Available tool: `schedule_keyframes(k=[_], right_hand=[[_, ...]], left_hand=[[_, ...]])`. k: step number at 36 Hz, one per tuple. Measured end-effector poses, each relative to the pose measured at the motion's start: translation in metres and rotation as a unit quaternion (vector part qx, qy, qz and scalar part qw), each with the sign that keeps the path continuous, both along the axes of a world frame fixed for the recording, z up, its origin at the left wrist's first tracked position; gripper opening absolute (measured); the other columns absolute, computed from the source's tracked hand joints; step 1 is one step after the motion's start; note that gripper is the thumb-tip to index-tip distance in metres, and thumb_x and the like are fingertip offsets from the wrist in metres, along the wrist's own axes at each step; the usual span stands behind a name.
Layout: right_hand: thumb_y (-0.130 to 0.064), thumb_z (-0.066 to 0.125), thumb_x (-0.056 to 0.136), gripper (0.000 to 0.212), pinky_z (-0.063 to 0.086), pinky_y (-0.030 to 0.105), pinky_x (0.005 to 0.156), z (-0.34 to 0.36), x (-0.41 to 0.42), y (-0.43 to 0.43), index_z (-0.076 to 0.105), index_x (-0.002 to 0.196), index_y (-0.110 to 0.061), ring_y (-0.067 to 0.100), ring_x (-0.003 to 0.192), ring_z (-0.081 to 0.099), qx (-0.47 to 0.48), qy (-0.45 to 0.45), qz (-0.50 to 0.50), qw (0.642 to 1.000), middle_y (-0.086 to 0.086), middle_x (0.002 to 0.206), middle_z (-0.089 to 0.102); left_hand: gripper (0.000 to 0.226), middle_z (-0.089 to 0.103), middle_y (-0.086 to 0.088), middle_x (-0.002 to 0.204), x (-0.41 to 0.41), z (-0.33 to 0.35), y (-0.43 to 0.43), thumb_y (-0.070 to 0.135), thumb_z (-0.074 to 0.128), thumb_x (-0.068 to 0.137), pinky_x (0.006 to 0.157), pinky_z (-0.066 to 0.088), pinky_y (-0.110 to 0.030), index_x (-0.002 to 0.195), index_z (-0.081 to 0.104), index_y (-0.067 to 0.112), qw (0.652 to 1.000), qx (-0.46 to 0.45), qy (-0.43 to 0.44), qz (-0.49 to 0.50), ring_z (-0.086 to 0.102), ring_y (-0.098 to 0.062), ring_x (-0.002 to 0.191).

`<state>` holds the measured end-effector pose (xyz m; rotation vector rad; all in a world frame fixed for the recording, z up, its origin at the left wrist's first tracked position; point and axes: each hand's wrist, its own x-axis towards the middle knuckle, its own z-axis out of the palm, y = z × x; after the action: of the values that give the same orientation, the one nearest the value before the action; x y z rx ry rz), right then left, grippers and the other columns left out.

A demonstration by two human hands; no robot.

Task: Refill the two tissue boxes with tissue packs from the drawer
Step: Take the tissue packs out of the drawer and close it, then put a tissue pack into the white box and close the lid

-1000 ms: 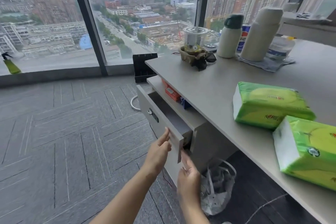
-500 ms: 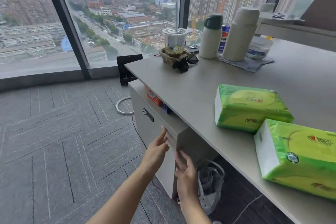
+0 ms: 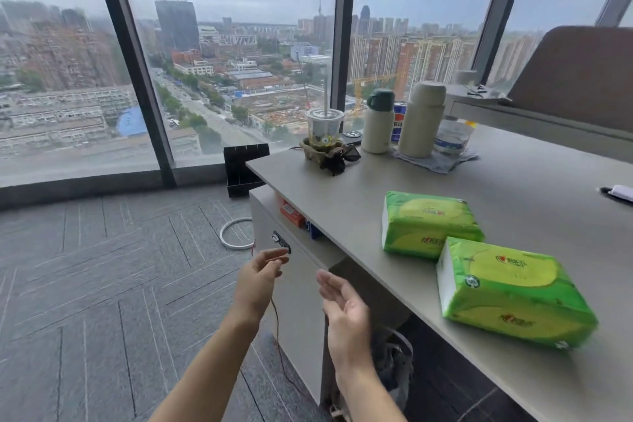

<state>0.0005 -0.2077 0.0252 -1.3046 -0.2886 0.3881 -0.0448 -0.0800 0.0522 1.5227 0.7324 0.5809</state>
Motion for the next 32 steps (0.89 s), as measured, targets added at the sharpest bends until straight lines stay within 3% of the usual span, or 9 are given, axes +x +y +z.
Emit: schedule_keyframes(k=[3,7,12,14,17,21,25,28,32], right_hand=[[0.018,0.041,0.086,0.045,0.048,0.019,0.096,0.038,-0.009,-0.019,0.068,0.109,-0.011,0.006,0.106,0.065,0.015,-0.055,0.030,0.998,-0.002,0.110,0.072],[0.014,0.045,0.088,0.041,0.047,0.021,0.097,0.083,-0.010,-0.051,0.067,0.110,-0.012,0.009,0.107,0.065,0.039,-0.113,0.022,0.993,-0.003,0.109,0.073],[0.009,0.049,0.090,0.039,0.044,0.026,0.100,0.124,-0.003,-0.099,0.068,0.110,-0.019,0.008,0.111,0.062,0.023,-0.202,-0.006,0.979,-0.007,0.112,0.071],[0.006,0.052,0.090,0.039,0.043,0.025,0.101,0.136,0.002,-0.121,0.068,0.110,-0.023,0.005,0.113,0.061,-0.012,-0.239,-0.018,0.971,-0.010,0.112,0.071],[-0.004,0.056,0.091,0.036,0.044,0.027,0.098,0.145,0.014,-0.160,0.067,0.110,-0.032,0.003,0.112,0.060,-0.089,-0.300,-0.059,0.948,-0.016,0.114,0.069],[-0.019,0.061,0.090,0.035,0.043,0.014,0.091,0.145,0.033,-0.210,0.061,0.115,-0.045,-0.008,0.106,0.054,-0.249,-0.353,-0.133,0.892,-0.030,0.116,0.060],[-0.017,0.067,0.086,0.047,0.036,0.012,0.097,0.137,0.047,-0.240,0.055,0.129,-0.031,0.007,0.127,0.048,-0.328,-0.287,-0.123,0.891,-0.011,0.135,0.054],[-0.026,0.073,0.081,0.059,0.040,0.022,0.098,0.123,0.054,-0.250,0.047,0.134,-0.033,0.013,0.121,0.052,-0.371,-0.201,-0.072,0.904,-0.006,0.134,0.053],[-0.031,0.076,0.076,0.065,0.046,0.036,0.101,0.108,0.059,-0.256,0.043,0.130,-0.040,0.015,0.113,0.057,-0.377,-0.192,-0.070,0.903,-0.002,0.129,0.057]], left_hand=[[0.025,0.071,-0.001,0.103,-0.006,0.023,-0.015,0.007,0.048,0.096,0.069,0.041,-0.017,0.108,0.069,0.012,0.999,0.018,-0.028,-0.013,0.063,-0.015,0.093],[0.024,0.073,-0.004,0.102,-0.004,0.049,-0.046,0.005,0.050,0.095,0.062,0.045,-0.005,0.106,0.070,0.012,0.996,0.039,-0.061,-0.056,0.064,-0.009,0.085],[0.023,0.073,0.002,0.100,0.005,0.078,-0.089,0.006,0.054,0.094,0.070,0.046,-0.008,0.102,0.069,0.021,0.983,0.072,-0.098,-0.134,0.065,0.004,0.080],[0.020,0.074,0.006,0.099,0.012,0.086,-0.104,0.013,0.058,0.093,0.077,0.046,-0.017,0.102,0.069,0.027,0.976,0.101,-0.101,-0.165,0.065,0.007,0.082],[0.019,0.074,0.010,0.100,0.021,0.091,-0.127,0.024,0.064,0.090,0.079,0.049,-0.015,0.107,0.068,0.031,0.963,0.154,-0.092,-0.202,0.067,0.001,0.091],[0.034,0.066,0.019,0.112,0.035,0.089,-0.153,0.037,0.069,0.084,0.083,0.051,-0.022,0.117,0.062,0.032,0.947,0.223,-0.048,-0.229,0.064,-0.003,0.095],[0.067,0.056,0.010,0.125,0.049,0.076,-0.168,0.055,0.073,0.071,0.090,0.051,-0.026,0.131,0.053,0.032,0.936,0.226,0.008,-0.269,0.062,-0.008,0.103],[0.083,0.058,0.007,0.130,0.059,0.061,-0.174,0.071,0.075,0.055,0.097,0.052,-0.037,0.129,0.047,0.045,0.938,0.200,0.005,-0.283,0.064,-0.010,0.109],[0.084,0.054,0.010,0.133,0.067,0.054,-0.183,0.062,0.075,0.056,0.106,0.045,-0.037,0.132,0.046,0.042,0.936,0.219,-0.004,-0.275,0.055,-0.008,0.121]])
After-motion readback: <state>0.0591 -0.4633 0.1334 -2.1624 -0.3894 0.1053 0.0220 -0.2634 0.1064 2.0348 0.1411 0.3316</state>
